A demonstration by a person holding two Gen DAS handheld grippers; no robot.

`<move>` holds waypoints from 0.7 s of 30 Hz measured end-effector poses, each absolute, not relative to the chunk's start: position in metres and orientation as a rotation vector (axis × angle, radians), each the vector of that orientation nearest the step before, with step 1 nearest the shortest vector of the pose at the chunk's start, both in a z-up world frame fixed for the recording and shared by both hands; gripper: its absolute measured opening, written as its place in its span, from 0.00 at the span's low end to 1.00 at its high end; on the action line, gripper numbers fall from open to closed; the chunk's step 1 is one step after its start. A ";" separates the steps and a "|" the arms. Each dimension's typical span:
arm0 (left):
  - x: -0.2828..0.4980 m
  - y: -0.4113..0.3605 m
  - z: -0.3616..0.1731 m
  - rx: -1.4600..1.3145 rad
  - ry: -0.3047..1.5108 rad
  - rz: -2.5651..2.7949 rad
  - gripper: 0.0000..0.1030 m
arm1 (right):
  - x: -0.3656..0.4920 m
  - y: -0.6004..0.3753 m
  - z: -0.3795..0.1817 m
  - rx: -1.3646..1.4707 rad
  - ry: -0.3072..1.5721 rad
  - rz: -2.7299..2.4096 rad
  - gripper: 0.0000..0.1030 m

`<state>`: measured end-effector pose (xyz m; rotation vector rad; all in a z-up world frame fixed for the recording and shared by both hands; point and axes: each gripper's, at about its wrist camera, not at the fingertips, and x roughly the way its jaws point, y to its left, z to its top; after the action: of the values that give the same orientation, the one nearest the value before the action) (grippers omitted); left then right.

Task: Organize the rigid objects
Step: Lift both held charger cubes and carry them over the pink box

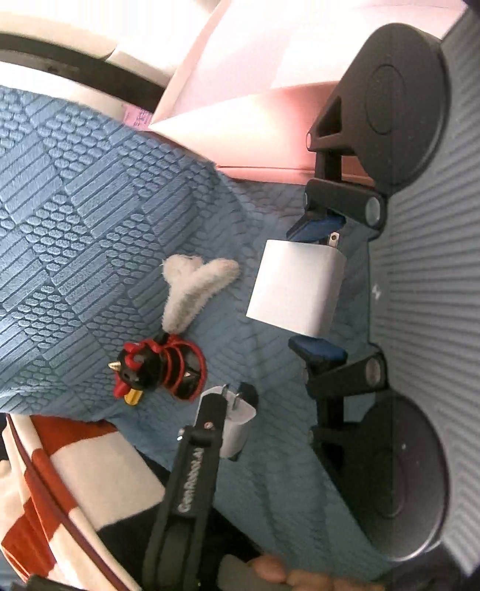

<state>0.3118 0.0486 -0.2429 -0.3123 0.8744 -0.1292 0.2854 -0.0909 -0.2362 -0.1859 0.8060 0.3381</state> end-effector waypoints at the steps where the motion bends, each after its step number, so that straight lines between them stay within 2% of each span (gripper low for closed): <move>1: 0.306 0.047 -0.242 -0.317 0.878 -0.130 0.46 | 0.282 -0.092 -0.237 -0.174 0.814 0.340 0.57; 21: 0.218 0.046 -0.238 -0.384 0.944 -0.126 0.46 | 0.206 -0.091 -0.244 -0.137 0.897 0.346 0.57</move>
<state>0.2185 0.0458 -0.2383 -0.3836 0.9436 -0.1257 0.2059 -0.0909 -0.2439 -0.1365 0.8975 0.3456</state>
